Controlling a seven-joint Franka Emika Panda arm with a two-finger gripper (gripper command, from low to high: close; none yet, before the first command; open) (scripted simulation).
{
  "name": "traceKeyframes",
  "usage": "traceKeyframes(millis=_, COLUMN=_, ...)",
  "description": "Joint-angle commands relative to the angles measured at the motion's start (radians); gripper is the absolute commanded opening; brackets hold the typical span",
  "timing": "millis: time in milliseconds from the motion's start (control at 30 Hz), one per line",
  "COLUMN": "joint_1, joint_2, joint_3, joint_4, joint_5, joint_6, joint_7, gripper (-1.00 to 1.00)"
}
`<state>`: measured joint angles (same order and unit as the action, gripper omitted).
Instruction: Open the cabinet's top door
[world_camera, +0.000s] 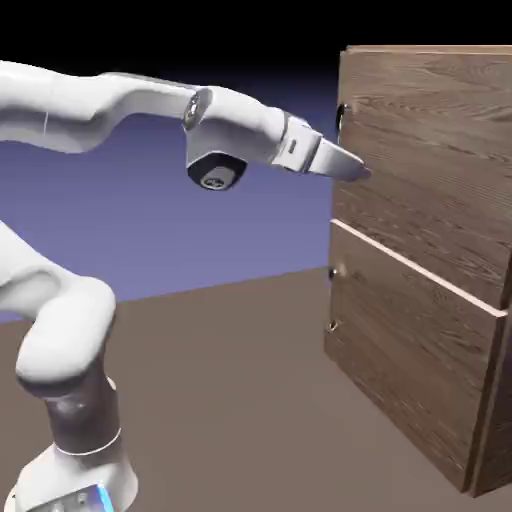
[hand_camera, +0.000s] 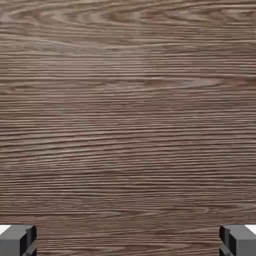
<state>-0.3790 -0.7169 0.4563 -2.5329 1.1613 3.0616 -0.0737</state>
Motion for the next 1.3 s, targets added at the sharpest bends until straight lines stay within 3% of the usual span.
traceKeyframes(millis=0, joint_1=-0.015, joint_2=-0.006, joint_3=0.017, joint_4=0.010, joint_5=0.044, joint_6=0.001, joint_7=-0.031, gripper=0.00)
traceKeyframes(millis=1267, joint_1=-0.571, joint_2=-0.215, joint_3=0.667, joint_4=0.405, joint_5=1.697, joint_6=0.036, joint_7=-1.190, gripper=0.00)
